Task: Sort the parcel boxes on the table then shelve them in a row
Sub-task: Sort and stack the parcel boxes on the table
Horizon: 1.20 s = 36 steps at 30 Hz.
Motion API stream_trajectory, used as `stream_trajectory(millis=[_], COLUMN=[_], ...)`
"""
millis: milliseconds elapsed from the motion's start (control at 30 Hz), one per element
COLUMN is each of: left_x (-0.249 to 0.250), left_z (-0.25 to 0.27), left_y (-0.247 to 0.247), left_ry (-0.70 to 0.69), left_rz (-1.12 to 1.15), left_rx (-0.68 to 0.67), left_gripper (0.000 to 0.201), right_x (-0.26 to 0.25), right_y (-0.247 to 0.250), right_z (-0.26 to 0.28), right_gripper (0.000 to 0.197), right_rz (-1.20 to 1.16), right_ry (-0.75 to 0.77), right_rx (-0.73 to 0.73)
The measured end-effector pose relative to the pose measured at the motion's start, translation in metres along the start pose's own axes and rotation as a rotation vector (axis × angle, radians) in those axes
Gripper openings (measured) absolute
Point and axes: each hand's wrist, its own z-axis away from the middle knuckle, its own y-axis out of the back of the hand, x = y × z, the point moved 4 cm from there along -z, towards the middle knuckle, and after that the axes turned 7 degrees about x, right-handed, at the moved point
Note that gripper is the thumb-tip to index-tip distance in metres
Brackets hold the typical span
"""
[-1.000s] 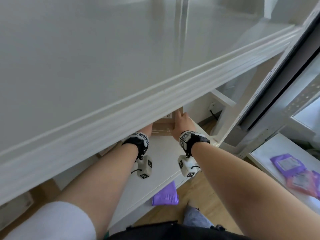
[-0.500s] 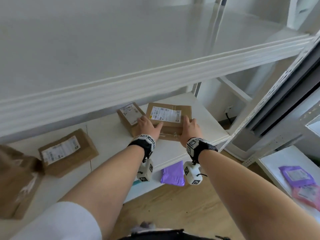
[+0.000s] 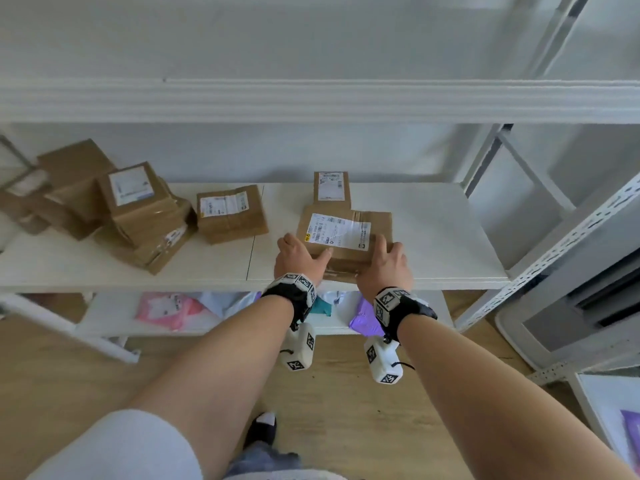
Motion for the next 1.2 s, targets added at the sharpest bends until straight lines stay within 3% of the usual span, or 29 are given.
stream_trajectory(millis=[567,867,1200], left_x=[-0.184,-0.303,-0.468], left_z=[0.030,0.020,-0.011], left_y=[0.113,0.193,0.278], left_ry=[0.342,0.494,0.669], left_rz=[0.057,0.061,0.101], left_rx=[0.205,0.311,0.400], left_gripper=[0.079,0.074,0.072], right_x=[-0.175,-0.312,-0.485], right_y=[-0.050,-0.079,-0.134], right_z=[0.083,0.135,0.199], right_gripper=[0.065,0.066,0.062], right_rz=[-0.041,-0.029,-0.011], right_ry=[0.373,0.549,0.679], right_rx=[-0.137,-0.167,-0.217])
